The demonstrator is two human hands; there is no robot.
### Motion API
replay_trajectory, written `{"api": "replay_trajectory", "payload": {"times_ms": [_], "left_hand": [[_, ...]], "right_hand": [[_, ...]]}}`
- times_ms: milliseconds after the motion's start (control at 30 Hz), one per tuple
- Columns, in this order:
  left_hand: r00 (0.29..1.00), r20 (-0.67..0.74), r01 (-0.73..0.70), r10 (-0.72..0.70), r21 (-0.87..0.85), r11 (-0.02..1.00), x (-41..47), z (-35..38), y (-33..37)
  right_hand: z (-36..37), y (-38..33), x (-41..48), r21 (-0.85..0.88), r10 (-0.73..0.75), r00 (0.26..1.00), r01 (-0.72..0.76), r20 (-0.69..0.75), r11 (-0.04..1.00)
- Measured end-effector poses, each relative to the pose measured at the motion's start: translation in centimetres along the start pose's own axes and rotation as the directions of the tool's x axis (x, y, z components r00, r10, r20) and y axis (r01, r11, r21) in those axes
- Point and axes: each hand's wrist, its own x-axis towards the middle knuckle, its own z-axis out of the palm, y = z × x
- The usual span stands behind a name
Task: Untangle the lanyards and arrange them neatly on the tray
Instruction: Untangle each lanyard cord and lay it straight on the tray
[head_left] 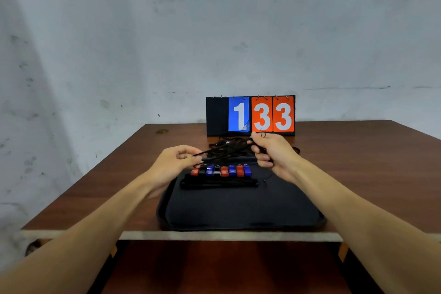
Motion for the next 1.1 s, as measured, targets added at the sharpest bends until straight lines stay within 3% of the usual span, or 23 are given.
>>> {"api": "replay_trajectory", "payload": {"times_ms": [100, 267, 333, 433, 667, 733, 933, 1100], "left_hand": [[0.999, 0.015, 0.050, -0.048, -0.177, 0.983, -0.2, -0.6, -0.6], [0.998, 0.018, 0.069, -0.068, -0.121, 0.990, -0.7, -1.2, -1.5], [0.998, 0.018, 0.057, -0.056, -0.035, 0.998, -0.9, -1.6, -1.8], [0.998, 0.038, 0.031, -0.041, 0.227, 0.973, -0.8, -2.3, -2.2], [0.991, 0.131, -0.081, -0.016, 0.701, 0.709, -0.5, -2.8, -3.4], [0.991, 0.130, -0.102, 0.007, 0.738, 0.667, -0.5, -2.8, -3.7], [0.991, 0.117, -0.130, 0.065, 0.725, 0.676, -0.2, -2.6, -4.6], [0.990, 0.116, -0.137, 0.075, 0.749, 0.648, 0.0, -3.0, -5.4]], "right_hand": [[-0.6, 1.5, -0.1, -0.168, 0.014, 1.000, -0.014, 0.000, 0.986], [-0.9, 3.1, -0.4, -0.348, 0.026, 1.000, -0.030, -0.017, 0.937], [-1.1, 3.4, -0.5, -0.402, 0.012, 1.000, -0.022, -0.027, 0.916], [-1.4, 4.0, -0.6, -0.466, -0.008, 0.999, -0.008, -0.031, 0.884], [-1.6, 5.5, -0.7, -0.670, -0.061, 0.997, 0.071, 0.038, 0.739], [-1.6, 5.9, -0.7, -0.722, -0.060, 0.997, 0.076, 0.047, 0.688], [-1.5, 6.8, -0.3, -0.821, -0.121, 0.990, 0.126, 0.070, 0.557], [-1.6, 7.6, -0.5, -0.771, -0.187, 0.981, 0.153, 0.045, 0.618]]}}
